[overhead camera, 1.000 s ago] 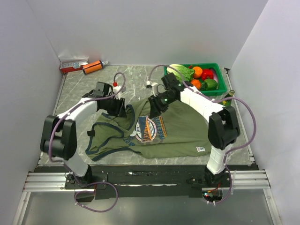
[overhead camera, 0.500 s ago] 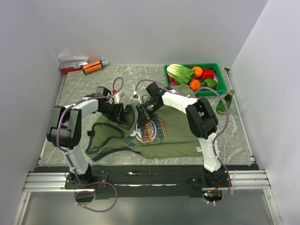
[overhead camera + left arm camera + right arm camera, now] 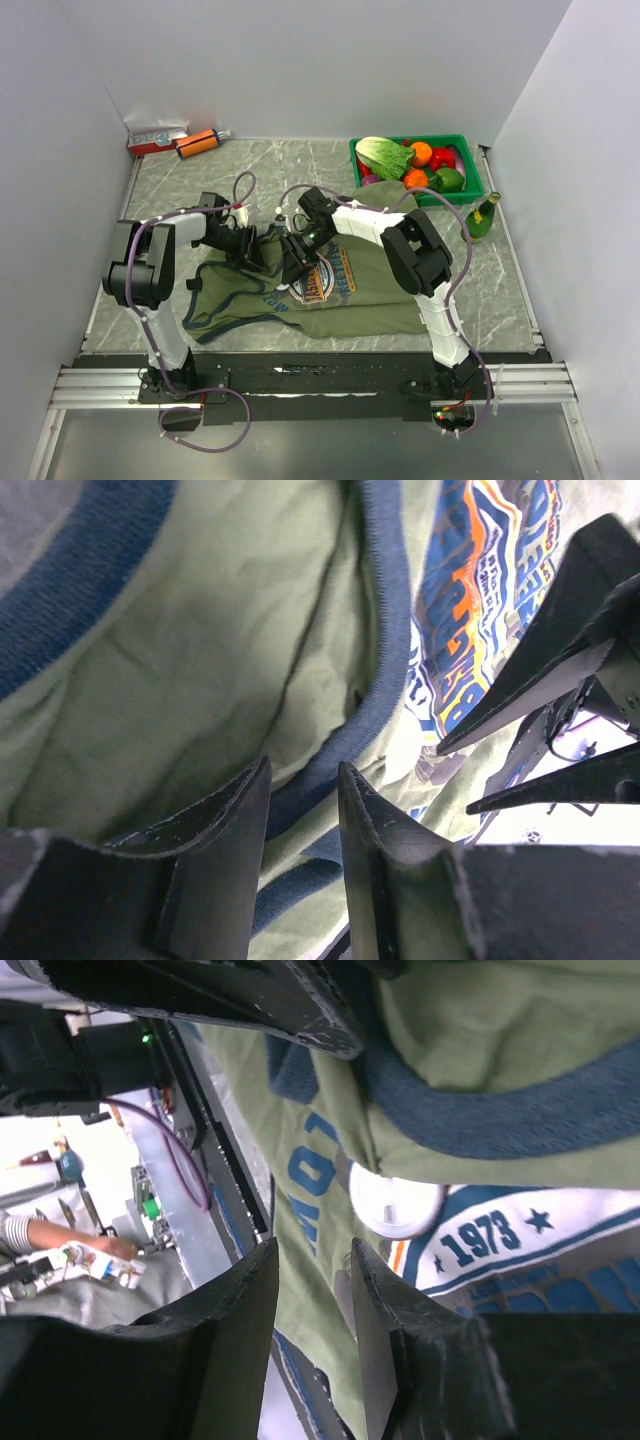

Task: Remove the brooch from the garment

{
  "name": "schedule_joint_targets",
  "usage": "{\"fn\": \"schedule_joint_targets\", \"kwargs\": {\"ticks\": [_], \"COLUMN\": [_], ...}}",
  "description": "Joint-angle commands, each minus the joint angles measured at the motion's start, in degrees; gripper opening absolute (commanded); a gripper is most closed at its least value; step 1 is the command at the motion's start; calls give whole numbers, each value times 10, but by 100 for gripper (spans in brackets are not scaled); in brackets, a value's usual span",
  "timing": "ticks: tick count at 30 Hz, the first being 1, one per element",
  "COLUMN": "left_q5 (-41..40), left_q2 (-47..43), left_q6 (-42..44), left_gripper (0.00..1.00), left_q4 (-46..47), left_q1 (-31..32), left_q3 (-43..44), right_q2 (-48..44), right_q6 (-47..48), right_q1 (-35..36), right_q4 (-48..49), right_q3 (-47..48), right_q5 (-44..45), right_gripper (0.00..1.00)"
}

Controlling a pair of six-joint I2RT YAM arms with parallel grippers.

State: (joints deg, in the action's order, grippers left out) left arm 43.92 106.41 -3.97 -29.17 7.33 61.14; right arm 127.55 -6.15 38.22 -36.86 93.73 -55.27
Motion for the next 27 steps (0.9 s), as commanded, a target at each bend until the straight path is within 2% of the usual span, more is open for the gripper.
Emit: {"fn": "schedule_joint_targets", "kwargs": {"ticks": [1,9,12,13,18,27], "left_q5": [27,29,28,27,29,32], "left_q2": [14,21,24,26,23,28], "left_q6": [-8,-12,-7,-7,-9,-8], "left_gripper": [38,36,36,36,36,36], "left_q4": [12,17,15,14,15,11], "left_q1": [-7,-9,-8,-10,-10,-9], "left_q3": [4,6,4,3,2,4], "right_q2": [14,30,35,37,38,44], "right_q6": [-17,-29,-37,-39,-49,-52], "right_q1": [-2,-1,-2,-1,-2,-1], "right_q4": [-8,-15,-16,-16,-10,21], "right_q3": [17,14,12,12,12,26], "right_q5": [24,38,46,52,57,20], "right_gripper": [43,48,51,55,58,38]}}
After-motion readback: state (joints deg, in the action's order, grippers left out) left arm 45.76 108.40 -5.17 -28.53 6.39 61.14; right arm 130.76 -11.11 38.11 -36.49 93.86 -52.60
